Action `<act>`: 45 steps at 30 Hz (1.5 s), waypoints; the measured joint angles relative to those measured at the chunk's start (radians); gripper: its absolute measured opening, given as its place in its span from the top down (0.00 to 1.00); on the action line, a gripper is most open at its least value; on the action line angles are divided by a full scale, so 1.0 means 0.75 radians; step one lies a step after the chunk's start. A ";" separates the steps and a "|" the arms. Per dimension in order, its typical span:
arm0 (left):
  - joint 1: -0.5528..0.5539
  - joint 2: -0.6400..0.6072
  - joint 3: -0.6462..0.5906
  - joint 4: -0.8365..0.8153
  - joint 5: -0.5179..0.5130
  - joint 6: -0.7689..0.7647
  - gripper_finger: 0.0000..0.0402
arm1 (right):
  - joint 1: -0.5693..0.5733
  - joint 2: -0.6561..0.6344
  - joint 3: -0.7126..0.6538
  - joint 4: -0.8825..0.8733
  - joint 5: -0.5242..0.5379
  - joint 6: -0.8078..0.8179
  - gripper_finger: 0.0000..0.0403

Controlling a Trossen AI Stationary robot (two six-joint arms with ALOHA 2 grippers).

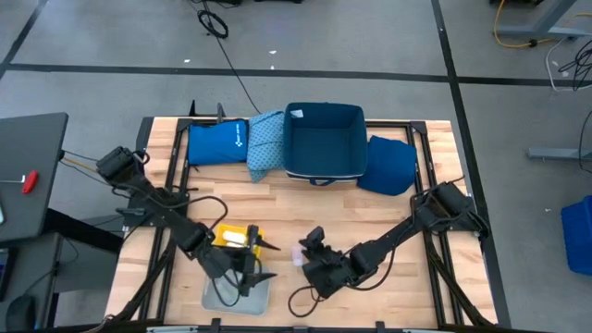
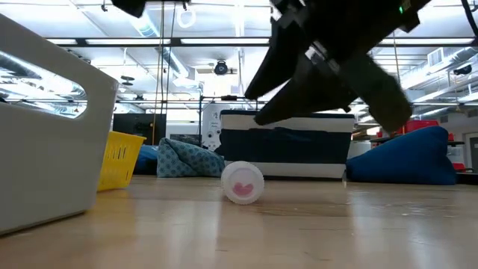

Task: Pick & place medical supplies in basket/bin
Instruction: Put the white pill bottle into the gray bin

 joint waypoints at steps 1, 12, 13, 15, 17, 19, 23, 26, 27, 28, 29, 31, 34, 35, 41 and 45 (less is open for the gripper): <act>0.010 0.000 0.000 -0.005 0.000 0.006 0.19 | -0.003 -0.004 0.000 0.003 -0.048 0.038 0.53; 0.146 0.000 -0.001 0.026 0.074 0.163 0.19 | 0.043 -0.076 0.000 -0.042 -0.219 0.387 0.66; 0.158 0.001 -0.001 0.033 0.098 0.172 0.19 | 0.055 -0.076 0.000 -0.052 -0.216 0.404 0.71; 0.182 0.001 -0.001 0.039 0.155 0.187 0.19 | 0.080 -0.076 0.000 -0.069 -0.219 0.441 0.81; 0.211 0.001 -0.001 0.037 0.217 0.194 0.19 | 0.100 -0.076 0.000 -0.077 -0.221 0.485 0.93; 0.239 0.001 -0.001 0.033 0.265 0.205 0.19 | 0.118 -0.076 -0.001 -0.073 -0.223 0.520 0.97; 0.289 0.001 -0.001 0.037 0.335 0.244 0.19 | 0.142 -0.122 -0.002 0.013 -0.256 0.526 0.99; 0.321 0.001 -0.001 0.050 0.396 0.266 0.19 | 0.159 -0.197 -0.003 0.085 -0.308 0.462 0.99; 0.331 0.001 -0.001 0.053 0.416 0.268 0.19 | 0.167 -0.229 -0.004 0.119 -0.322 0.430 0.99; 0.341 0.001 -0.001 0.054 0.430 0.271 0.19 | 0.174 -0.269 -0.028 0.168 -0.336 0.387 0.99; 0.348 0.001 -0.001 0.058 0.445 0.272 0.19 | 0.180 -0.309 -0.059 0.239 -0.347 0.341 0.99; 0.361 0.001 -0.001 0.070 0.452 0.272 0.19 | 0.180 -0.402 -0.167 0.464 -0.429 0.251 0.99; 0.373 0.001 -0.001 0.094 0.456 0.277 0.19 | 0.149 -0.563 -0.418 0.910 -0.629 0.160 1.00; 0.374 0.001 -0.001 0.101 0.455 0.277 0.19 | 0.135 -0.618 -0.519 1.075 -0.695 0.145 1.00; 0.385 0.001 -0.002 0.111 0.498 0.258 0.19 | 0.026 -0.861 -1.048 1.663 -0.805 0.187 1.00; 0.400 0.012 -0.001 0.045 0.541 0.214 0.19 | -0.022 -0.957 -1.280 1.838 -0.807 0.241 1.00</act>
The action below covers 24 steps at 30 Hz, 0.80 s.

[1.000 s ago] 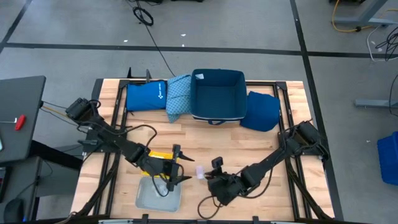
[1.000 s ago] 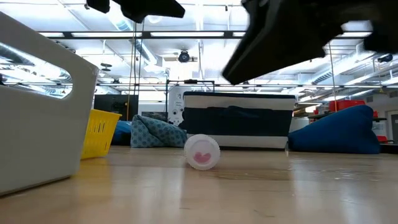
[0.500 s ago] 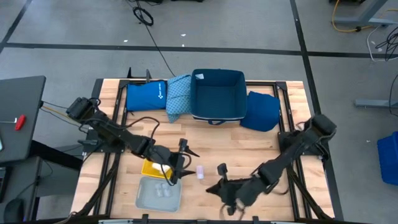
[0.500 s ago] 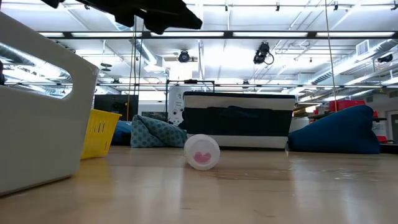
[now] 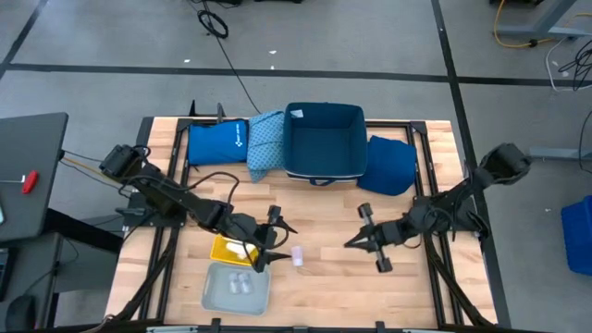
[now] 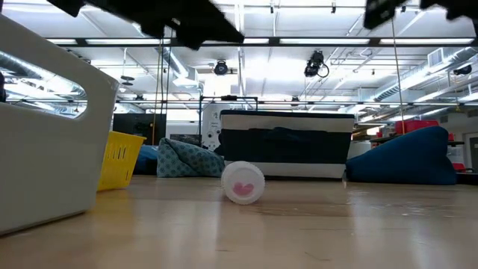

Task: Pick & place medical supplies in basket/bin
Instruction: Put the white pill bottle into the gray bin

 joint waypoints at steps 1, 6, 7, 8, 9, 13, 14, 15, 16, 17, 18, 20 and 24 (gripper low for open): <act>0.004 0.003 -0.001 -0.016 0.026 -0.007 0.19 | -0.007 -0.017 -0.045 0.025 0.008 0.002 1.00; 0.033 0.022 0.000 -0.094 0.154 -0.026 0.19 | -0.013 -0.075 -0.188 0.080 0.105 0.000 1.00; 0.040 0.023 0.000 -0.111 0.170 -0.026 0.19 | -0.013 -0.083 -0.208 0.085 0.114 -0.001 1.00; 0.045 0.023 0.000 -0.128 0.187 -0.023 0.20 | -0.012 -0.089 -0.220 0.088 0.118 -0.005 1.00; 0.051 0.023 0.000 -0.137 0.203 -0.017 0.20 | -0.012 -0.089 -0.224 0.099 0.120 -0.010 1.00; 0.081 0.023 0.028 -0.230 0.244 0.033 0.21 | -0.014 -0.096 -0.233 0.107 0.125 -0.056 1.00; 0.089 0.025 0.043 -0.265 0.244 0.048 0.21 | -0.019 -0.096 -0.233 0.107 0.125 -0.074 1.00; 0.094 0.034 0.064 -0.297 0.245 0.065 0.21 | -0.021 -0.096 -0.233 0.107 0.125 -0.089 1.00; 0.100 0.042 0.087 -0.340 0.252 0.086 0.21 | -0.021 -0.096 -0.233 0.107 0.125 -0.101 1.00; 0.105 0.052 0.109 -0.392 0.262 0.110 0.21 | -0.028 -0.096 -0.233 0.107 0.125 -0.115 1.00; 0.106 0.070 0.137 -0.431 0.273 0.137 0.21 | -0.031 -0.096 -0.233 0.107 0.124 -0.127 1.00; 0.105 0.112 0.194 -0.502 0.278 0.194 0.21 | -0.044 -0.096 -0.233 0.107 0.111 -0.147 1.00; 0.105 0.211 0.300 -0.675 0.279 0.311 0.21 | -0.082 -0.096 -0.233 0.106 0.055 -0.154 1.00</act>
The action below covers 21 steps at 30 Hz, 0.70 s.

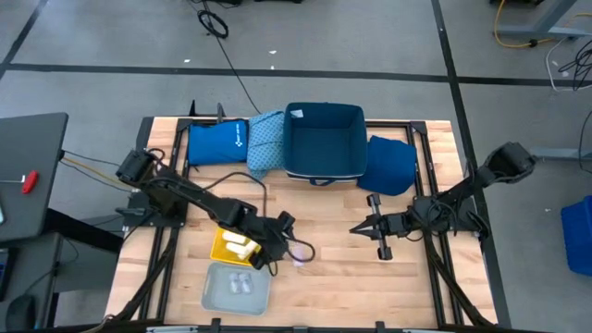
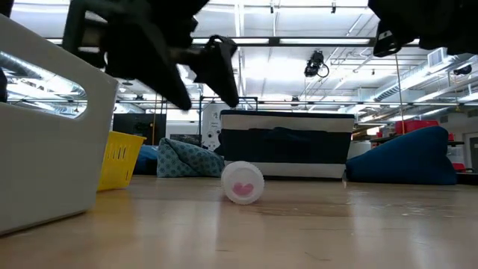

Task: Pick & place medical supplies in basket/bin
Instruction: Put the white pill bottle into the gray bin

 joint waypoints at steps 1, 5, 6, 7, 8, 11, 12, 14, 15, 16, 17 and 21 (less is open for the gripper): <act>-0.002 0.027 0.025 -0.033 -0.005 0.033 0.21 | -0.009 0.000 0.001 -0.005 -0.020 0.001 1.00; -0.010 0.117 0.117 -0.124 -0.055 0.164 0.21 | -0.034 0.001 0.001 -0.018 -0.062 0.003 1.00; -0.011 0.139 0.144 -0.141 -0.068 0.201 0.21 | -0.040 0.001 0.001 -0.021 -0.066 0.001 1.00; -0.012 0.154 0.167 -0.169 -0.083 0.227 0.21 | -0.045 0.001 0.001 -0.021 -0.068 0.001 1.00; -0.012 0.170 0.192 -0.208 -0.088 0.252 0.21 | -0.050 0.001 0.001 -0.023 -0.071 0.001 1.00; -0.011 0.218 0.259 -0.261 -0.097 0.329 0.21 | -0.057 0.001 0.001 -0.039 -0.071 0.001 1.00; -0.011 0.236 0.279 -0.282 -0.096 0.355 0.21 | -0.057 0.001 0.001 -0.040 -0.071 0.001 1.00; -0.011 0.269 0.312 -0.295 -0.099 0.416 0.21 | -0.057 0.002 0.001 -0.056 -0.073 -0.001 1.00; -0.011 0.283 0.328 -0.303 -0.099 0.437 0.21 | -0.057 0.002 0.001 -0.055 -0.074 -0.003 1.00; -0.011 0.296 0.343 -0.313 -0.100 0.458 0.21 | -0.057 0.002 0.001 -0.056 -0.075 -0.003 1.00; -0.011 0.309 0.356 -0.329 -0.096 0.480 0.21 | -0.057 0.002 0.001 -0.060 -0.075 -0.005 1.00; -0.009 0.345 0.397 -0.374 -0.095 0.527 0.21 | -0.057 0.002 0.001 -0.060 -0.075 -0.006 1.00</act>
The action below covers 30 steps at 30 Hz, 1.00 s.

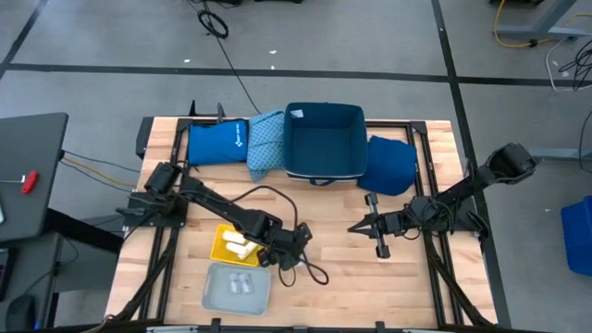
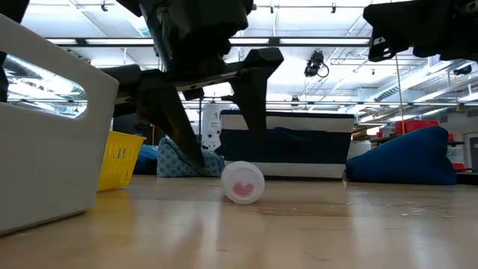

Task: Pick & place medical supplies in basket/bin
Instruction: Put the white pill bottle into the gray bin

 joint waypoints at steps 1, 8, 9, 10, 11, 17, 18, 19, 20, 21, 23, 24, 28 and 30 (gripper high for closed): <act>0.000 0.000 0.000 -0.002 0.006 0.012 0.21 | 0.000 0.000 0.000 0.000 0.000 0.000 1.00; 0.008 -0.002 0.001 0.033 0.052 0.043 0.21 | 0.000 0.000 0.000 0.001 -0.010 -0.005 1.00; 0.012 -0.002 0.001 0.032 0.064 0.047 0.21 | 0.000 0.000 0.000 0.000 -0.010 -0.005 1.00; 0.019 -0.002 0.001 0.031 0.078 0.047 0.21 | 0.000 0.000 0.000 0.000 -0.010 -0.005 1.00; 0.026 -0.002 0.001 0.034 0.089 0.047 0.21 | 0.000 0.000 0.000 0.001 -0.010 -0.005 1.00; 0.037 -0.002 0.001 0.051 0.148 0.076 0.21 | 0.000 0.000 0.000 0.001 -0.010 -0.005 1.00; 0.036 -0.001 0.001 0.052 0.158 0.079 0.21 | 0.000 0.000 0.000 0.001 -0.010 -0.005 1.00; 0.036 0.006 0.001 0.061 0.170 0.080 0.21 | 0.000 0.000 0.000 0.001 -0.010 -0.005 1.00; 0.035 0.012 0.001 0.069 0.176 0.081 0.21 | 0.000 0.000 0.000 0.001 -0.010 -0.005 1.00; 0.035 0.020 0.001 0.065 0.184 0.082 0.21 | 0.000 0.000 0.000 0.001 -0.010 -0.005 1.00; 0.035 0.045 0.001 0.069 0.205 0.086 0.21 | 0.000 0.000 0.000 0.001 -0.010 -0.005 1.00; 0.035 0.061 0.001 0.076 0.217 0.085 0.21 | 0.000 0.000 0.000 0.002 -0.010 -0.005 1.00; 0.036 0.100 0.001 0.095 0.207 0.083 0.21 | 0.000 0.000 0.000 0.005 -0.009 -0.004 1.00; 0.036 0.097 0.001 0.103 0.195 0.087 0.21 | 0.000 0.000 0.000 0.006 -0.009 -0.004 1.00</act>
